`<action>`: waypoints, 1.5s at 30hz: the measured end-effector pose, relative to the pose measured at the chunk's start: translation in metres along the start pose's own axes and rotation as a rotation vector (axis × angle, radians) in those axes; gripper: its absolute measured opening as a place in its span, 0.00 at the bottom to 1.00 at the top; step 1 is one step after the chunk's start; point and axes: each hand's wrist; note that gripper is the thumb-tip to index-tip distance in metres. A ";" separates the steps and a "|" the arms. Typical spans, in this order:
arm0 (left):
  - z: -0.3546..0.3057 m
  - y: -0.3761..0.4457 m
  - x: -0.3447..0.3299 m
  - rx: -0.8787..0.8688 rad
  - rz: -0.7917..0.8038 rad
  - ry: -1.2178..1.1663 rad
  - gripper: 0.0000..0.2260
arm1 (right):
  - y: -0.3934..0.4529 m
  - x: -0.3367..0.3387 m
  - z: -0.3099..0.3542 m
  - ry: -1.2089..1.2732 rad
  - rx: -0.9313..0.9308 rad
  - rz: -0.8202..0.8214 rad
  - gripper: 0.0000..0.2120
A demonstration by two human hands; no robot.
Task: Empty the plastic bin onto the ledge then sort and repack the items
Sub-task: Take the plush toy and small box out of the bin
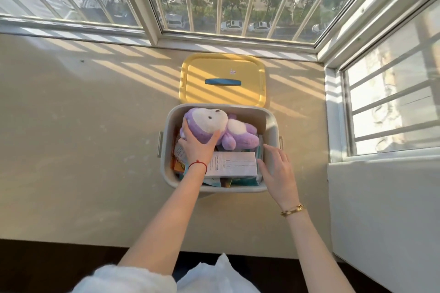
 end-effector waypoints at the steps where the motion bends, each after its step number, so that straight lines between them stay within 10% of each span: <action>1: -0.001 0.001 -0.003 0.008 -0.011 -0.029 0.46 | -0.001 0.000 0.001 0.007 -0.004 -0.006 0.21; 12: -0.002 0.014 0.037 -0.182 -0.136 -0.229 0.37 | 0.004 -0.012 0.006 0.012 -0.009 0.122 0.21; 26: 0.046 0.029 0.159 -0.274 0.237 -0.324 0.37 | 0.052 -0.051 0.021 -0.212 0.197 0.579 0.32; 36: 0.051 0.010 0.173 -0.273 0.303 -0.384 0.36 | 0.045 -0.030 0.037 -0.035 0.161 0.418 0.18; 45: 0.046 -0.032 0.182 -0.311 0.369 -0.373 0.30 | 0.009 0.022 0.088 0.666 -0.087 0.112 0.16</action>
Point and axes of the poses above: each hand's wrist, its own y-axis towards the middle knuckle, its own x-axis out of the back of the hand, z = x × y, and after that the axes turned 12 degrees about x, right-handed
